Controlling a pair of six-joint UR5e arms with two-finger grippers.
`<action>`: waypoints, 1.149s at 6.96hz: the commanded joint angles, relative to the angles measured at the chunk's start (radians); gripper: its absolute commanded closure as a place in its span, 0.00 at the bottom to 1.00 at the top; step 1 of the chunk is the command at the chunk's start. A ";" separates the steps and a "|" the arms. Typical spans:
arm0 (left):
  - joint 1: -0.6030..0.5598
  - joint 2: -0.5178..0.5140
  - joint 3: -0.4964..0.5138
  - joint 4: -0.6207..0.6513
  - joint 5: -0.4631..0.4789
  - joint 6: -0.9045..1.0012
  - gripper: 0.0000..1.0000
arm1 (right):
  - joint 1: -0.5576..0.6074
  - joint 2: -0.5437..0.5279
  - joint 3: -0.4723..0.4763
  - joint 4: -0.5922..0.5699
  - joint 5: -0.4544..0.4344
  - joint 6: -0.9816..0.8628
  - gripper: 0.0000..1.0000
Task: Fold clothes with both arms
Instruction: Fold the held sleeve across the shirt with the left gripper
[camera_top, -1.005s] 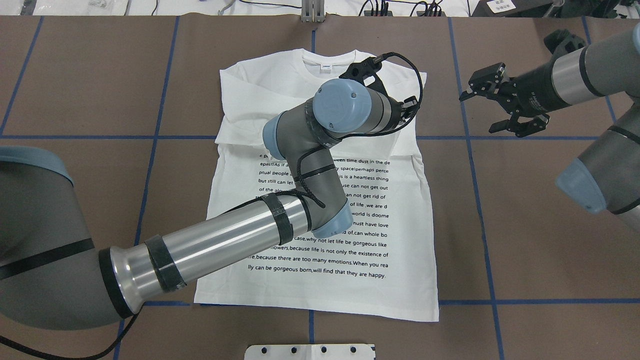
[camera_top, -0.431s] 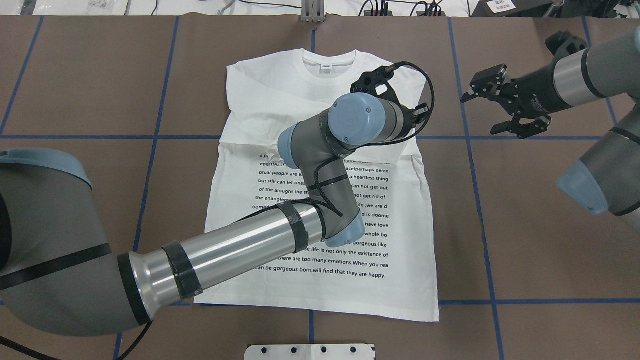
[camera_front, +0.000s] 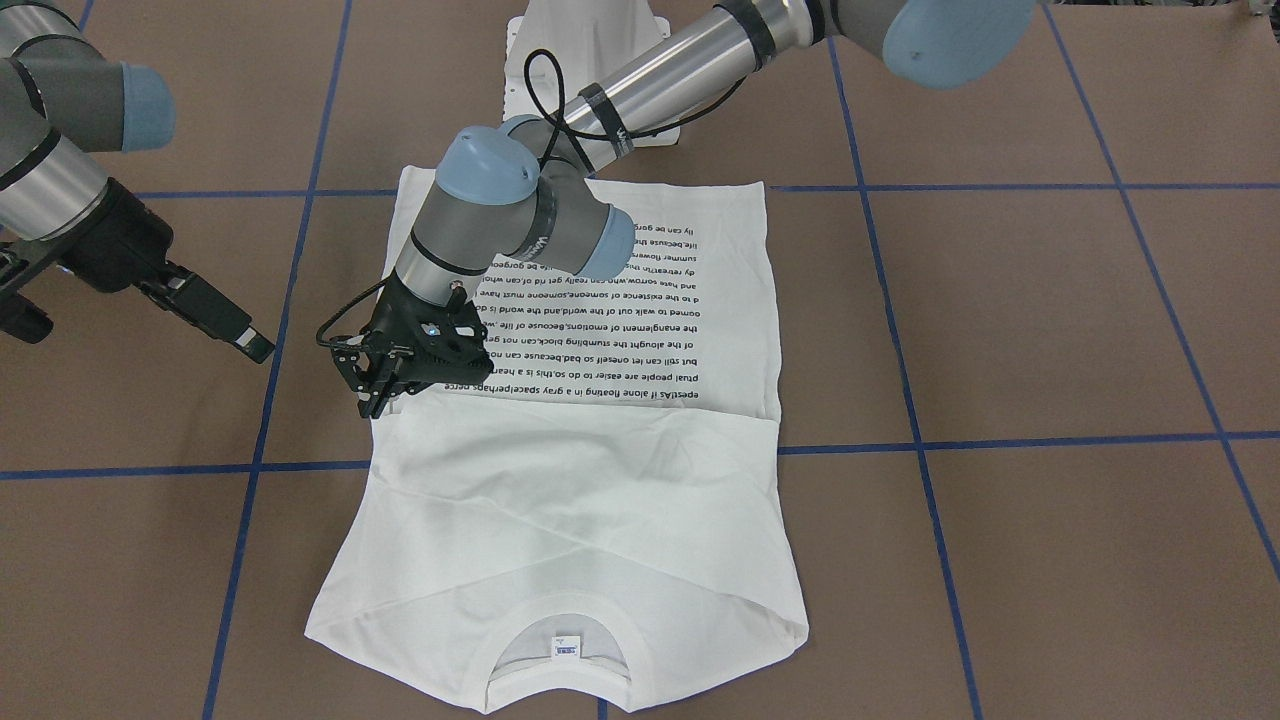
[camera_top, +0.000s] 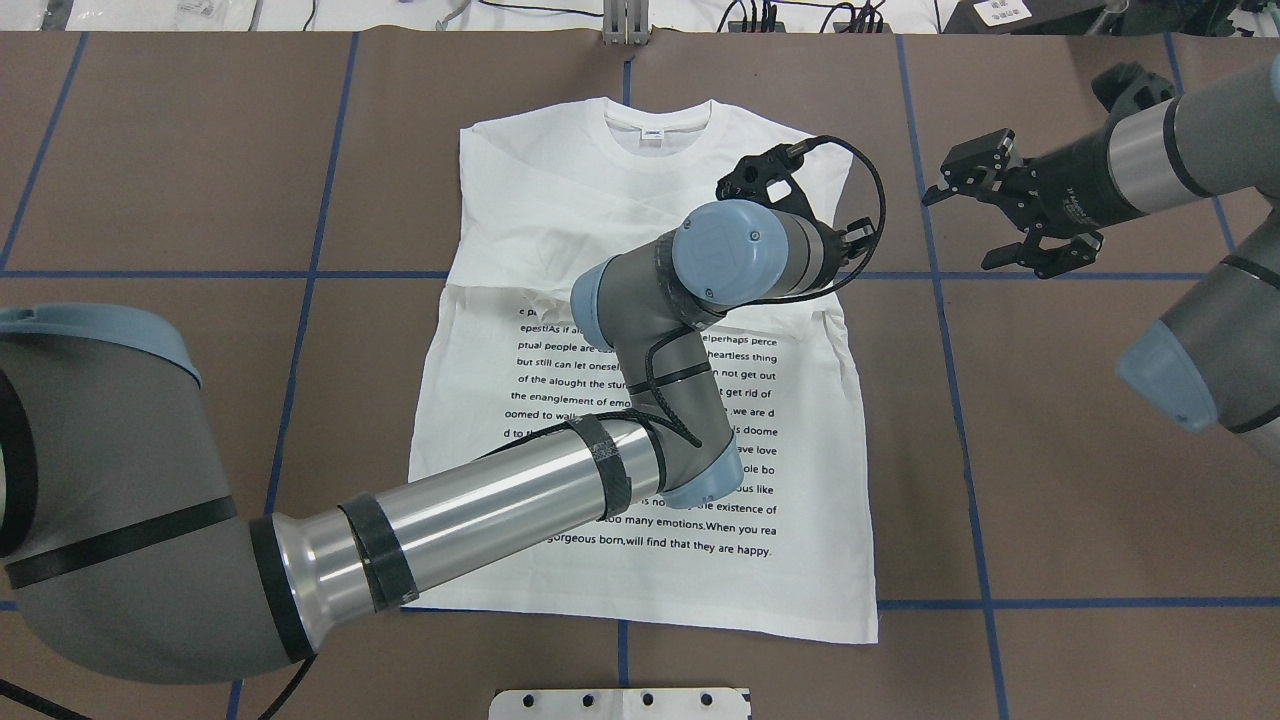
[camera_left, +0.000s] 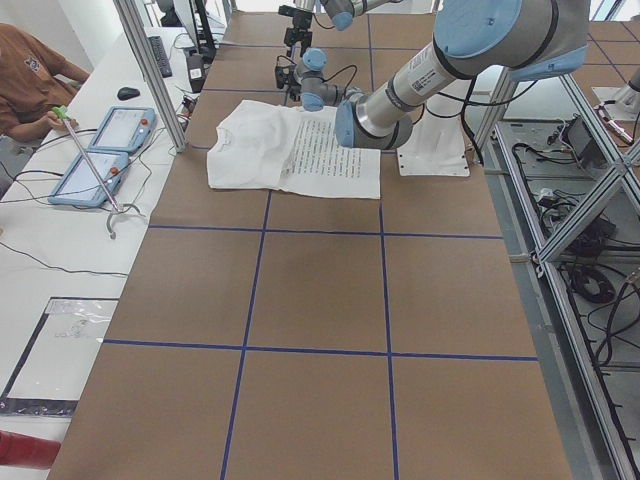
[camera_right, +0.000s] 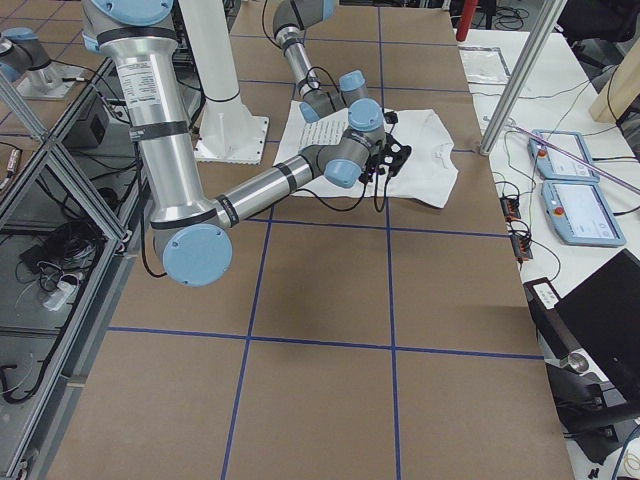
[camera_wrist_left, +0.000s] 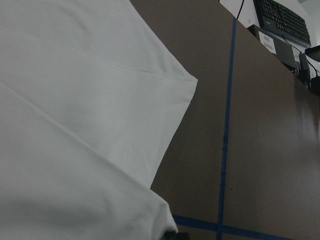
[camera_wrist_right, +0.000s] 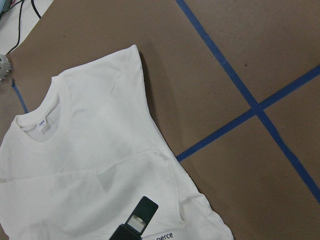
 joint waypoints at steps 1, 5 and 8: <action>0.010 -0.018 -0.003 -0.001 0.029 -0.012 0.42 | -0.003 0.001 0.002 0.000 -0.001 0.000 0.00; -0.014 0.113 -0.193 0.045 -0.010 -0.050 0.46 | -0.100 -0.012 0.057 -0.008 -0.136 0.022 0.00; -0.020 0.147 -0.202 0.045 -0.011 -0.049 0.47 | -0.123 -0.069 0.164 -0.011 -0.129 0.139 0.00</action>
